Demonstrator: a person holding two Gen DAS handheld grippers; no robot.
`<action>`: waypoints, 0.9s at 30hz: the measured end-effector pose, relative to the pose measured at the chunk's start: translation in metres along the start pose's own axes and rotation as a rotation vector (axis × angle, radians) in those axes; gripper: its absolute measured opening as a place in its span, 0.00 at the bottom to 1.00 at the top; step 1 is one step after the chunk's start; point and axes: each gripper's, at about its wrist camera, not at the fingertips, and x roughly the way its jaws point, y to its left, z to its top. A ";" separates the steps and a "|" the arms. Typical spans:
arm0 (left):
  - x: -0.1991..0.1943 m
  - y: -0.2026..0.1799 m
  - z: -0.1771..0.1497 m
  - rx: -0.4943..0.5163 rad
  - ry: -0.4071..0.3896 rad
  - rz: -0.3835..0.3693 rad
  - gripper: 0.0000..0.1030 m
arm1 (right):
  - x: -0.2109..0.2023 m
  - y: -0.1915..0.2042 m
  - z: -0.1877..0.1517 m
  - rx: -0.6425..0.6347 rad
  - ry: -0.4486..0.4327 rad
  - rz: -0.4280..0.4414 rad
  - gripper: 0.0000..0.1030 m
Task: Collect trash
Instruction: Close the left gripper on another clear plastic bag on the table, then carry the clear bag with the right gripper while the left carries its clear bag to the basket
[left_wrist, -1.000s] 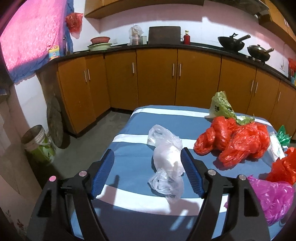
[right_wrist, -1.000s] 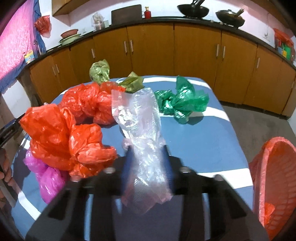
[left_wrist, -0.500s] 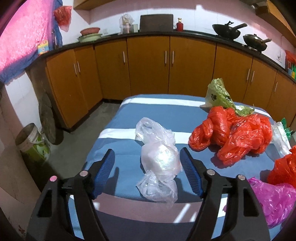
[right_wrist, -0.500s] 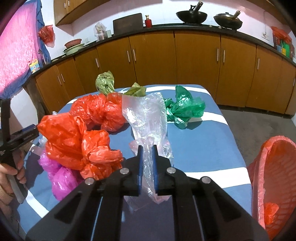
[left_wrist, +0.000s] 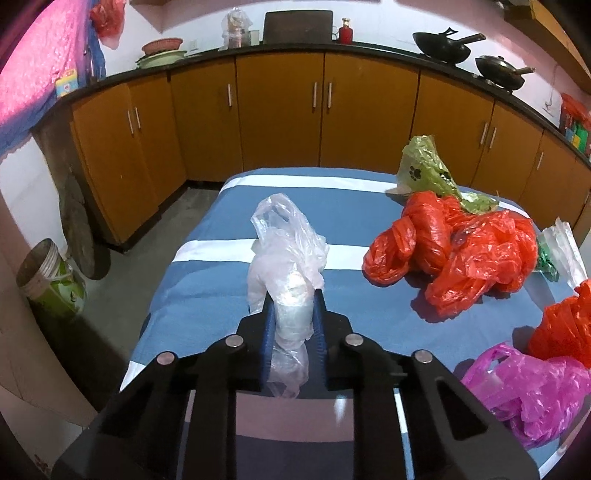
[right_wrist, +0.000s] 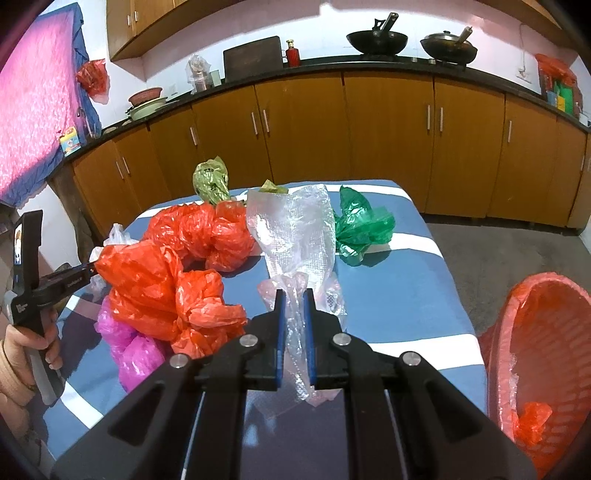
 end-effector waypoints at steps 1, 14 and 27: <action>-0.002 -0.001 -0.001 0.007 -0.005 -0.001 0.18 | -0.003 0.000 0.000 0.000 -0.004 -0.001 0.10; -0.050 -0.008 0.018 0.001 -0.111 -0.064 0.17 | -0.038 -0.004 0.009 0.005 -0.067 -0.002 0.10; -0.111 -0.062 0.035 0.067 -0.225 -0.228 0.17 | -0.084 -0.020 0.014 0.029 -0.143 -0.045 0.10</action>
